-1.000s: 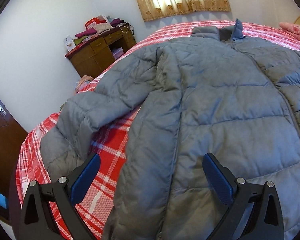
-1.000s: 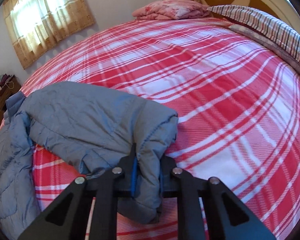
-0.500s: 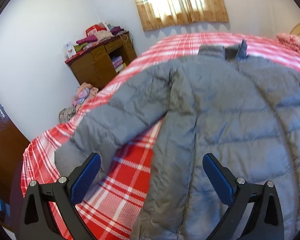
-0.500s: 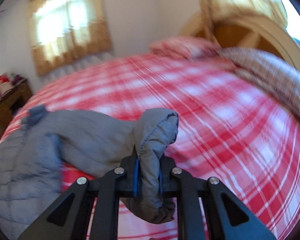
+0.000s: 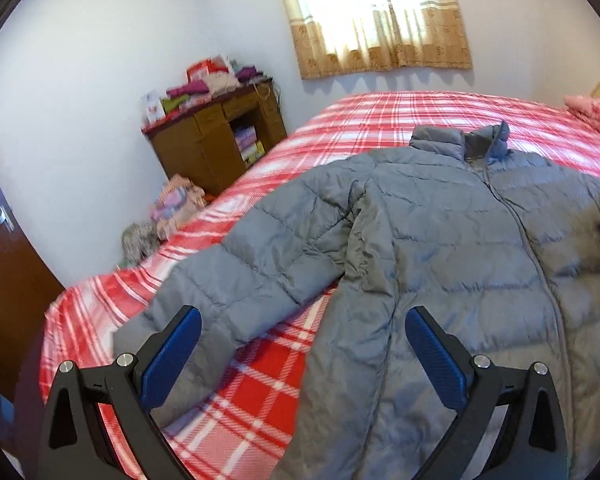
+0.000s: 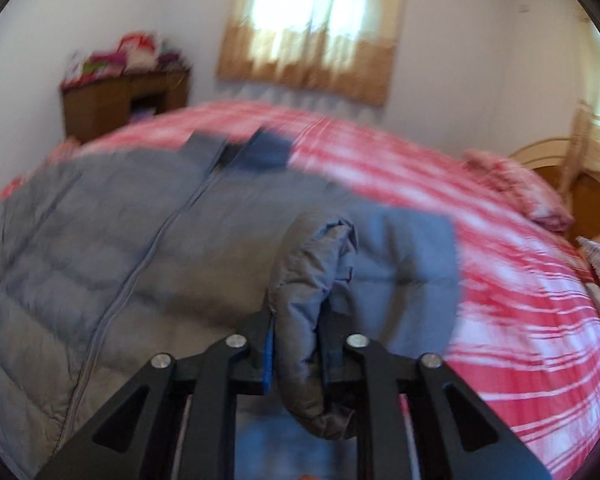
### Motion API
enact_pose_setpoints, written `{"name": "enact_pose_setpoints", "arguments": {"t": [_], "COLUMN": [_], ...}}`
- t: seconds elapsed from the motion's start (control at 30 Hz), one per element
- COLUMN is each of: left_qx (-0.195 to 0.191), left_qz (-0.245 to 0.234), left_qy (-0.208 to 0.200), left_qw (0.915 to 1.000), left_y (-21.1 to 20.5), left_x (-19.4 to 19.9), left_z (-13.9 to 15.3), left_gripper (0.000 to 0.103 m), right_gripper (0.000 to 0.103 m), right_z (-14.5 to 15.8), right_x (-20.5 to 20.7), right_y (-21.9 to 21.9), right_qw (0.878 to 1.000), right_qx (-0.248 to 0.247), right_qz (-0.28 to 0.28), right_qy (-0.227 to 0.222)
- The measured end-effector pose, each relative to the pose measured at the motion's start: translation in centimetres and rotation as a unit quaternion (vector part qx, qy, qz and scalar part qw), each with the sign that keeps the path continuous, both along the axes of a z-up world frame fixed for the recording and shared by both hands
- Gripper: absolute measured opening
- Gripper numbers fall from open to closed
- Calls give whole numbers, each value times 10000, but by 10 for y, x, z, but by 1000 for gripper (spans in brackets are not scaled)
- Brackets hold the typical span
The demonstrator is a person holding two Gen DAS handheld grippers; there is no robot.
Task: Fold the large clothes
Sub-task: 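Grasp the jacket sleeve cuff with the right gripper and lift it, then lay the sleeve across the jacket body and open the right gripper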
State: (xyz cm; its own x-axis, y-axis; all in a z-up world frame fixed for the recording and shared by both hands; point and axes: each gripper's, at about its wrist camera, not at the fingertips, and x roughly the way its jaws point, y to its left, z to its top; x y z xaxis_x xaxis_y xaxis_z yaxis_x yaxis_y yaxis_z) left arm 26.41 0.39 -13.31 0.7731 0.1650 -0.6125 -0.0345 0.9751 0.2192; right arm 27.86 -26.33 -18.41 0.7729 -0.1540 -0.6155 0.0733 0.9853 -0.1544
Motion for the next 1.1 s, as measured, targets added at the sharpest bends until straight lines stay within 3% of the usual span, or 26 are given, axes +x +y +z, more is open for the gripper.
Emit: {"name": "enact_pose_setpoints", "arguments": {"t": [0.03, 0.07, 0.1, 0.17, 0.27, 0.37, 0.47, 0.6, 0.8, 0.93, 1.03, 1.1], "left_qx": [-84, -157, -209, -218, -221, -325, -385, -618, -758, -890, -982, -1058], "left_qz": [14, 20, 8, 11, -18, -144, -375, -715, -1280, -1545, -1777, -1983], "left_qy": [71, 117, 132, 90, 69, -13, -67, 18, 458, 745, 953, 1080], "left_qw": [9999, 9998, 9997, 9997, 9997, 9994, 9985, 9955, 9878, 9812, 9745, 9684], "left_y": [0, -1, -2, -8, -22, -41, -71, -111, -187, -229, -254, -268], "left_x": [5, 9, 12, 16, 20, 18, 16, 12, 20, 28, 34, 38], "left_z": [-1, 0, 0, 3, 8, 18, 26, 27, 8, -7, -20, -29], "left_gripper": [102, 102, 102, 102, 102, 102, 102, 102, 102, 102, 102, 95], "right_gripper": [60, 84, 88, 88, 77, 65, 61, 61, 61, 62, 69, 70], "right_z": [-4, -5, -5, -4, 2, 14, 18, 9, -2, -2, -4, -6], "right_x": [-2, -8, -17, -32, -58, -80, -91, -91, -89, -93, -99, -101], "right_y": [4, 13, 19, 26, 14, -15, -38, -68, -110, -125, -131, -134], "right_qw": [9999, 9994, 9989, 9979, 9973, 9992, 9992, 9967, 9900, 9872, 9871, 9870], "right_qx": [63, 106, 79, -63, 50, 242, 356, 416, 648, 835, 838, 873], "right_qz": [134, 304, 455, 632, 689, 297, -172, -698, -1242, -1359, -1367, -1352], "right_qy": [73, 129, 100, 155, 249, 130, 85, 89, 133, 96, 25, 20]}}
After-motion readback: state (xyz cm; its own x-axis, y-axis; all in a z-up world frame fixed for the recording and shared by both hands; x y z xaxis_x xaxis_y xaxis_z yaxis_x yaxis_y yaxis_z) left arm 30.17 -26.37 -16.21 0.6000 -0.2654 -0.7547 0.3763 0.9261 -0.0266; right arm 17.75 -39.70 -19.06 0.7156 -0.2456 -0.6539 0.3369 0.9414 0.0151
